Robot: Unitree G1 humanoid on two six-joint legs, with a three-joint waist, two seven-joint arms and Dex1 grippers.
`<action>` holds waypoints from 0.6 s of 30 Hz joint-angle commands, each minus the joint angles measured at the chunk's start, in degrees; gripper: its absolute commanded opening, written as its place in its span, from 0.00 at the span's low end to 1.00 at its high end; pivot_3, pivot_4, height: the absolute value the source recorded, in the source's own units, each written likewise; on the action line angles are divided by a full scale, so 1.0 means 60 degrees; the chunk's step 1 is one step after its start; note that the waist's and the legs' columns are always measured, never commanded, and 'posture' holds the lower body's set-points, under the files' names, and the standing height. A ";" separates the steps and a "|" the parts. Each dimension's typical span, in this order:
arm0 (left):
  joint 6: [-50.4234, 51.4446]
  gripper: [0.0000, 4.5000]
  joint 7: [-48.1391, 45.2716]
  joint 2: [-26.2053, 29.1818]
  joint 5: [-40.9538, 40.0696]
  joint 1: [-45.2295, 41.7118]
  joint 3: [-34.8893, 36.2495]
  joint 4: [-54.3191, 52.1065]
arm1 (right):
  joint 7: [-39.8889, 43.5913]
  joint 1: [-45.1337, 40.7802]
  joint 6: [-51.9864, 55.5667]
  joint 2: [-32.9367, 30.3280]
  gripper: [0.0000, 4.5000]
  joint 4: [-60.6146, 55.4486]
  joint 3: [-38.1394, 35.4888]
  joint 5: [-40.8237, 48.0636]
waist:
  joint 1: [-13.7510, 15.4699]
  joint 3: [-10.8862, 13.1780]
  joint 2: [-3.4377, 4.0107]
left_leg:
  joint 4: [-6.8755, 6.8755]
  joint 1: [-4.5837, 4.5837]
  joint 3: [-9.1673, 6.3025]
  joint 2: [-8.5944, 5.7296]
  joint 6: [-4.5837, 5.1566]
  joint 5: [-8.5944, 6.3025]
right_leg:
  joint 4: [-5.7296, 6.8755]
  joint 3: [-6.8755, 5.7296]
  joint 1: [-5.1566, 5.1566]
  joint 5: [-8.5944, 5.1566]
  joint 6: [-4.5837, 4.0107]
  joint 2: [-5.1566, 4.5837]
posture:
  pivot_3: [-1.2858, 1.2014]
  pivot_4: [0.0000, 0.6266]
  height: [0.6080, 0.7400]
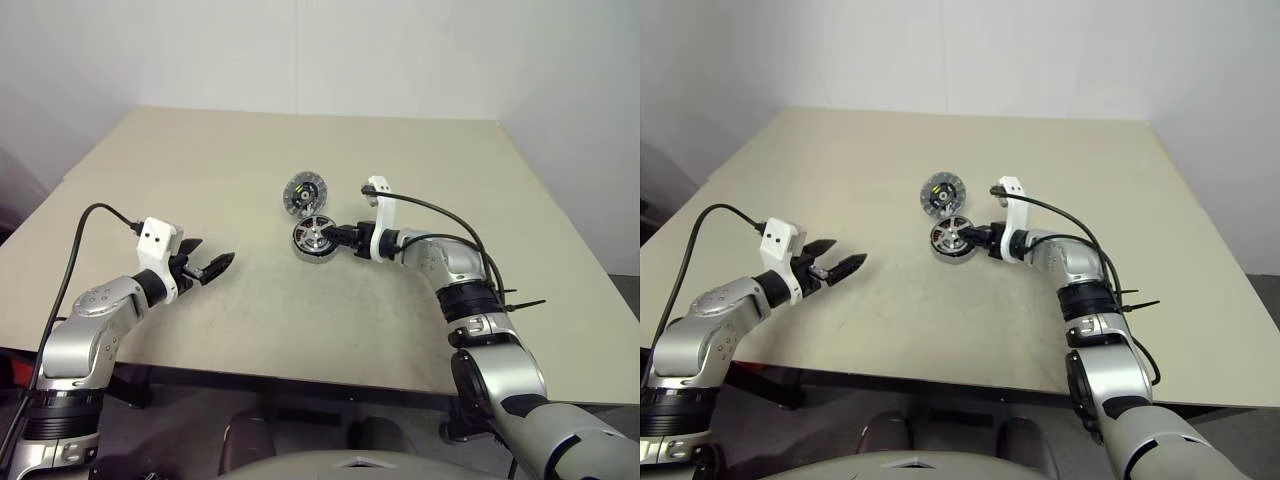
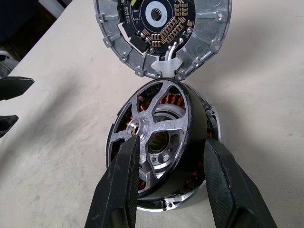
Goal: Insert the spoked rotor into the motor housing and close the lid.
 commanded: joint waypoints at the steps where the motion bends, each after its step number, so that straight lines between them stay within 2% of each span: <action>1: -0.0155 1.00 0.0008 0.0025 -0.0029 -0.0069 0.0163 -0.0300 | -0.0216 -0.0078 -0.0154 -0.0068 0.47 0.0066 -0.0091 -0.0196 | 0.0000 0.0000 0.0000 | 0.0000 0.0000 0.0000 0.0000 0.0000 0.0000 | 0.0000 0.0000 0.0000 0.0000 0.0000 0.0000 | 0.52 0.00 1.00; 3: -0.0152 1.00 0.0009 0.0024 -0.0033 -0.0065 0.0167 -0.0306 | -0.0248 -0.0083 -0.0111 -0.0061 0.36 0.0062 -0.0109 -0.0174 | 0.0000 0.0000 0.0000 | 0.0001 -0.0001 0.0000 0.0000 0.0000 0.0000 | 0.0000 0.0000 0.0002 0.0000 0.0000 0.0000 | 0.52 0.00 1.00; 7: -0.0156 1.00 0.0013 0.0019 -0.0028 -0.0071 0.0156 -0.0296 | -0.0130 -0.0033 -0.0059 -0.0072 0.10 -0.0077 -0.0004 -0.0193 | -0.0006 0.0000 0.0000 | 0.0000 -0.0003 0.0000 0.0000 0.0001 0.0000 | -0.0002 0.0000 0.0002 0.0000 0.0000 0.0001 | 0.52 0.00 1.00; 18: -0.0155 1.00 0.0027 0.0019 -0.0025 -0.0056 0.0155 -0.0313 | -0.0043 -0.0008 0.0017 -0.0059 0.10 -0.0190 0.0012 -0.0240 | 0.0010 0.0000 -0.0001 | 0.0003 0.0001 -0.0001 -0.0001 0.0001 0.0000 | -0.0002 -0.0001 -0.0001 0.0000 0.0000 -0.0002 | 0.52 0.00 1.00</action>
